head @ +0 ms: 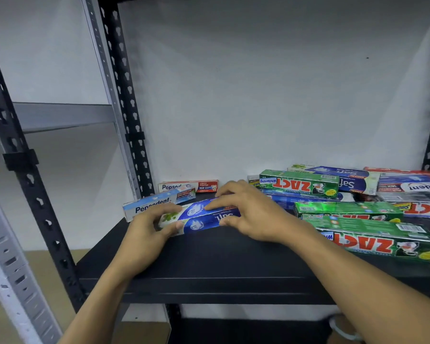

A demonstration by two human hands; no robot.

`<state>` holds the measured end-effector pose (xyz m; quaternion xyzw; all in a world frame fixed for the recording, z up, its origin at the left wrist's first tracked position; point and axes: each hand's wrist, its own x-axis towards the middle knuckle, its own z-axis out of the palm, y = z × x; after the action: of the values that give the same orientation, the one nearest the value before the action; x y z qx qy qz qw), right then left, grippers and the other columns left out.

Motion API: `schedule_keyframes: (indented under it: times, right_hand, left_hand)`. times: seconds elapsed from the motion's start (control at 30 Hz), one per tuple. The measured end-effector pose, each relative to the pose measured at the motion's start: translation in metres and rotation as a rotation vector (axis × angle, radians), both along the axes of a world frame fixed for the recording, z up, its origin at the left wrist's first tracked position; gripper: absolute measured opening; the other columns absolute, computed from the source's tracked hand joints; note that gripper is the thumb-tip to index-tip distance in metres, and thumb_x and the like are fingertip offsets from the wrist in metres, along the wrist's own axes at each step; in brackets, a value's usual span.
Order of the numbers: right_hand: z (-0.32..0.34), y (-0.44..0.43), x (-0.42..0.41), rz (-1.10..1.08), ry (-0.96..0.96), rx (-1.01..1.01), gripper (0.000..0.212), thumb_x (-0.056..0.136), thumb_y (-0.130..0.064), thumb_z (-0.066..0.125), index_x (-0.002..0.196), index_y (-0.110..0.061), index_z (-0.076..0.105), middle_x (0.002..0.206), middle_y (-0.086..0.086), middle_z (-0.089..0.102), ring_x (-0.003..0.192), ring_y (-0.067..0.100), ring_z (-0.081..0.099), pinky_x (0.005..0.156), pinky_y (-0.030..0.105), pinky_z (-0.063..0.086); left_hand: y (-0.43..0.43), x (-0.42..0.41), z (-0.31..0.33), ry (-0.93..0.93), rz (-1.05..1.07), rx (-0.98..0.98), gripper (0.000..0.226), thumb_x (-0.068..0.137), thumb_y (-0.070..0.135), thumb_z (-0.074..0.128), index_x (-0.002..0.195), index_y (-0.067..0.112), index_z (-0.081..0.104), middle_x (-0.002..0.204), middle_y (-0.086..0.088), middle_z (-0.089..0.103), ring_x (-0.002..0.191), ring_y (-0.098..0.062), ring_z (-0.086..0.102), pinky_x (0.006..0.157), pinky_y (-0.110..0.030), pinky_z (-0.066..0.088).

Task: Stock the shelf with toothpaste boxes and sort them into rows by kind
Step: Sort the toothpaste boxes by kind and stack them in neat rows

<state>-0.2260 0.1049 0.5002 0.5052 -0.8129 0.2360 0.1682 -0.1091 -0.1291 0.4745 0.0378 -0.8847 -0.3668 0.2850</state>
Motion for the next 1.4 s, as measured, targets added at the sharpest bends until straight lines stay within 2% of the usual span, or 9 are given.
schedule_keyframes:
  times: [0.23, 0.37, 0.57, 0.87, 0.97, 1.07, 1.17, 1.27, 1.4]
  right_hand:
    - [0.024, 0.070, -0.013, -0.128, -0.041, -0.099, 0.039, 0.079, -0.024, 0.083, 0.113, -0.042, 0.072, 0.122, -0.015, 0.059, 0.114, 0.007, 0.050, 0.100, 0.024, 0.038]
    - [0.019, 0.117, -0.029, -0.218, -0.183, -0.178, 0.039, 0.076, -0.023, 0.087, 0.104, -0.046, 0.073, 0.118, -0.019, 0.062, 0.110, 0.004, 0.057, 0.098, 0.031, 0.047]
    - [0.002, 0.167, -0.046, -0.353, -0.266, -0.153, 0.038, 0.081, -0.033, 0.081, 0.114, -0.047, 0.069, 0.129, -0.019, 0.062, 0.123, 0.004, 0.053, 0.102, 0.023, 0.041]
    - [0.002, 0.162, -0.045, -0.445, -0.103, -0.070, 0.041, 0.087, -0.037, 0.074, 0.125, -0.044, 0.063, 0.137, -0.015, 0.058, 0.129, 0.010, 0.049, 0.107, 0.034, 0.039]
    - [0.003, 0.150, -0.041, -0.524, 0.053, 0.035, 0.045, 0.091, -0.036, 0.065, 0.134, -0.043, 0.055, 0.142, -0.013, 0.052, 0.136, 0.016, 0.040, 0.113, 0.043, 0.028]
    - [0.002, 0.134, -0.036, -0.501, 0.114, 0.101, 0.050, 0.094, -0.043, 0.059, 0.142, -0.043, 0.046, 0.147, -0.012, 0.046, 0.140, 0.016, 0.034, 0.118, 0.045, 0.021]
    - [0.000, 0.113, -0.031, -0.418, 0.120, 0.133, 0.050, 0.095, -0.046, 0.057, 0.144, -0.041, 0.046, 0.148, -0.012, 0.045, 0.140, 0.014, 0.033, 0.119, 0.043, 0.019]
    - [0.003, 0.093, -0.027, -0.367, 0.140, 0.182, 0.048, 0.098, -0.039, 0.053, 0.145, -0.037, 0.046, 0.149, -0.008, 0.045, 0.140, 0.016, 0.034, 0.117, 0.039, 0.020]
    - [0.009, 0.061, -0.025, -0.289, 0.150, 0.193, 0.048, 0.095, -0.040, 0.054, 0.143, -0.036, 0.048, 0.143, -0.006, 0.050, 0.135, 0.018, 0.041, 0.113, 0.038, 0.030]
  left_hand:
    - [0.051, -0.045, 0.001, 0.175, -0.100, 0.043, 0.031, 0.082, 0.017, 0.081, 0.109, 0.031, 0.075, 0.122, 0.020, 0.064, 0.118, 0.003, 0.057, 0.103, -0.026, 0.047]
    - [0.089, -0.087, 0.009, 0.157, -0.194, 0.005, 0.029, 0.081, 0.017, 0.082, 0.101, 0.035, 0.074, 0.122, 0.012, 0.068, 0.117, -0.004, 0.061, 0.102, -0.028, 0.050]
    - [0.129, -0.126, 0.009, 0.118, -0.290, -0.113, 0.024, 0.090, 0.019, 0.073, 0.111, 0.030, 0.072, 0.122, 0.013, 0.067, 0.107, 0.002, 0.063, 0.083, -0.004, 0.045]
    - [0.104, -0.120, 0.006, 0.095, -0.283, -0.397, 0.036, 0.100, 0.042, 0.054, 0.135, 0.033, 0.056, 0.131, 0.016, 0.058, 0.120, 0.000, 0.050, 0.098, -0.022, 0.040]
    - [0.076, -0.123, 0.005, 0.108, -0.180, -0.478, 0.033, 0.102, 0.038, 0.052, 0.130, 0.024, 0.061, 0.127, 0.008, 0.060, 0.119, -0.008, 0.053, 0.101, -0.024, 0.039]
    - [0.039, -0.128, 0.004, 0.123, 0.033, -0.570, 0.027, 0.096, 0.028, 0.062, 0.122, 0.021, 0.065, 0.123, -0.001, 0.062, 0.114, -0.023, 0.060, 0.102, -0.042, 0.046]
    - [0.000, -0.123, 0.006, 0.072, 0.323, -0.679, 0.034, 0.090, 0.025, 0.068, 0.123, 0.020, 0.066, 0.133, -0.010, 0.057, 0.122, -0.033, 0.055, 0.110, -0.060, 0.030]
    - [-0.041, -0.110, 0.003, -0.083, 0.544, -0.689, 0.048, 0.089, 0.037, 0.066, 0.135, 0.025, 0.058, 0.146, -0.013, 0.046, 0.139, -0.032, 0.039, 0.111, -0.073, 0.007]
    - [-0.066, -0.095, 0.004, -0.356, 0.678, -0.456, 0.050, 0.090, 0.061, 0.051, 0.137, 0.043, 0.050, 0.143, -0.007, 0.049, 0.137, -0.035, 0.035, 0.109, -0.074, 0.010]
